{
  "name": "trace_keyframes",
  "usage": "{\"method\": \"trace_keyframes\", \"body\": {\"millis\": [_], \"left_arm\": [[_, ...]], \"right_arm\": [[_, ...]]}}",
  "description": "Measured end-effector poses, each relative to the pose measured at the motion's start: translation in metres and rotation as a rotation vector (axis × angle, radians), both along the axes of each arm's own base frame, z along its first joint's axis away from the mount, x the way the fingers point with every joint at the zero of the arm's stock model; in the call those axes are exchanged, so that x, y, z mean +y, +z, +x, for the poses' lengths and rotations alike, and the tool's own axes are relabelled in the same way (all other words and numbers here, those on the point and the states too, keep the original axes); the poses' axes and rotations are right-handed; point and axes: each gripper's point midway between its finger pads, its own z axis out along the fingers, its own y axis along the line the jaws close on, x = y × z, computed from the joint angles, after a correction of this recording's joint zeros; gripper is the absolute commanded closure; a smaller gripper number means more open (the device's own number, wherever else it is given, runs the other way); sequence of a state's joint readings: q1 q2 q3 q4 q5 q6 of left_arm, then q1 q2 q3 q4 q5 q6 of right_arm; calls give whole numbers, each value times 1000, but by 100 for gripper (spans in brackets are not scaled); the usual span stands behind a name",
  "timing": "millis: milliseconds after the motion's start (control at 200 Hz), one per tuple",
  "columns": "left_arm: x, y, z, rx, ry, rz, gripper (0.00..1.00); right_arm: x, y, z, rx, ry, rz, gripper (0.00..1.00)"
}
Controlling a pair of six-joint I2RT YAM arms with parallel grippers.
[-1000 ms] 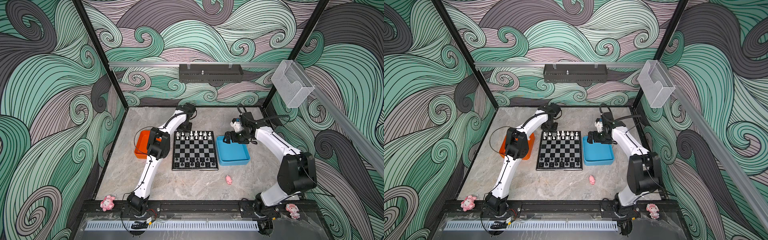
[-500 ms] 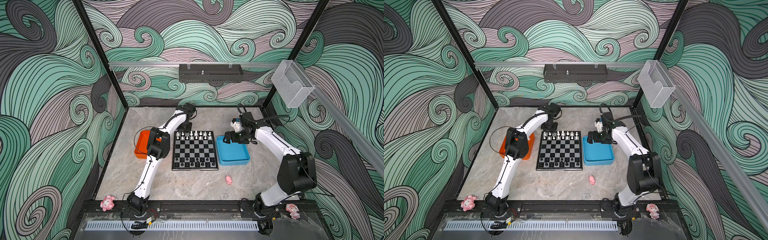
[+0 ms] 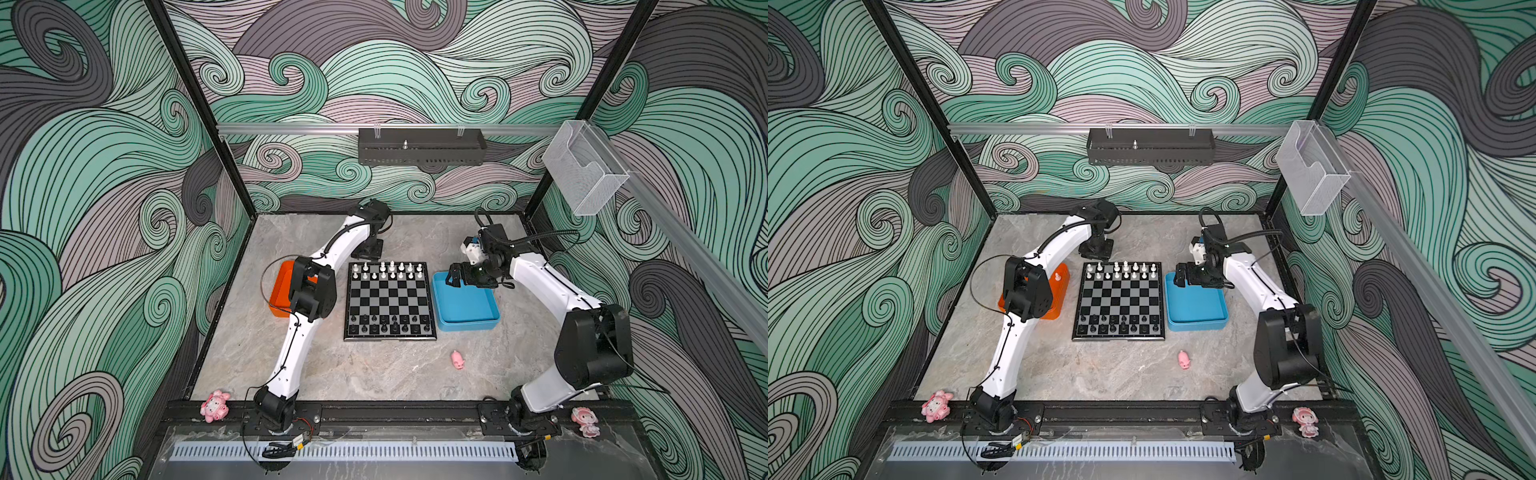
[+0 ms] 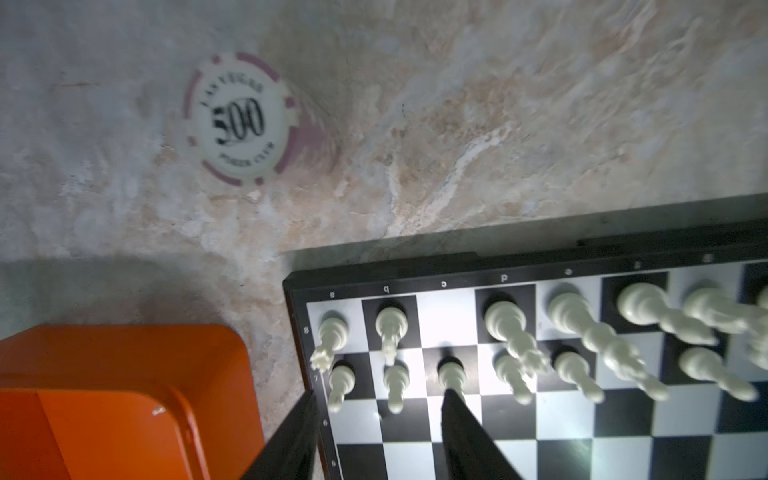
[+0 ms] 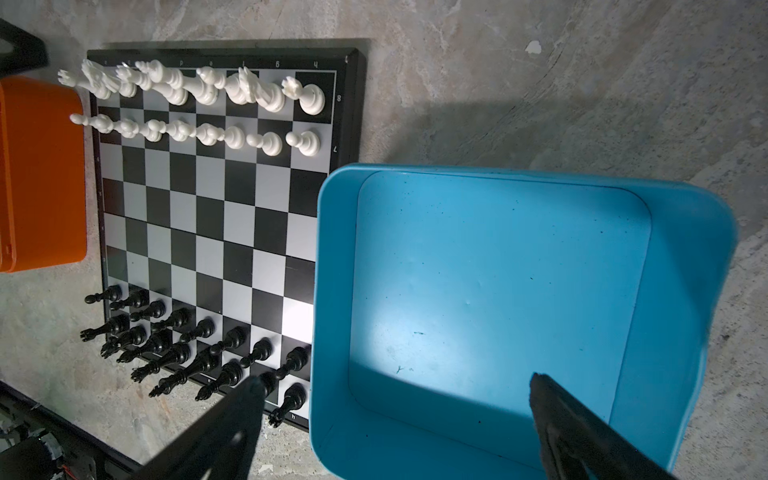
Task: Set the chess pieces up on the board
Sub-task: 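Swing the left gripper back over the orange tray, then lower the left gripper into the orange tray and close on the last white pawn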
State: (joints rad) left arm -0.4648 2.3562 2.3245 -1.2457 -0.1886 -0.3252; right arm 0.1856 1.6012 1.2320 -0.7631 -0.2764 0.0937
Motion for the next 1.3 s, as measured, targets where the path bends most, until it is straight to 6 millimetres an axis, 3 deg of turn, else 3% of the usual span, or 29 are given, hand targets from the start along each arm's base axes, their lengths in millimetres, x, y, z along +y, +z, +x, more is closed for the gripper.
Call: {"method": "trace_keyframes", "body": {"millis": [205,375,550,951,1121,1301], "left_arm": [[12,63,-7,-112,20,-18,21],[34,81,-24,-118,59,-24,11],[72,73,-41,-62,143,-25,2],[159,59,-76,26,370,-54,2],[180,47,-82,64,425,-58,2],[188,34,-80,95,451,-63,8]], "right_arm": [[-2,6,-5,7,-18,-3,1],[2,21,-9,-28,-18,3,1],[13,31,-16,-51,4,1,1],[19,32,-22,-56,4,-38,1],[17,32,-23,-54,0,-50,1],[17,31,-22,-53,3,-55,1]]}}
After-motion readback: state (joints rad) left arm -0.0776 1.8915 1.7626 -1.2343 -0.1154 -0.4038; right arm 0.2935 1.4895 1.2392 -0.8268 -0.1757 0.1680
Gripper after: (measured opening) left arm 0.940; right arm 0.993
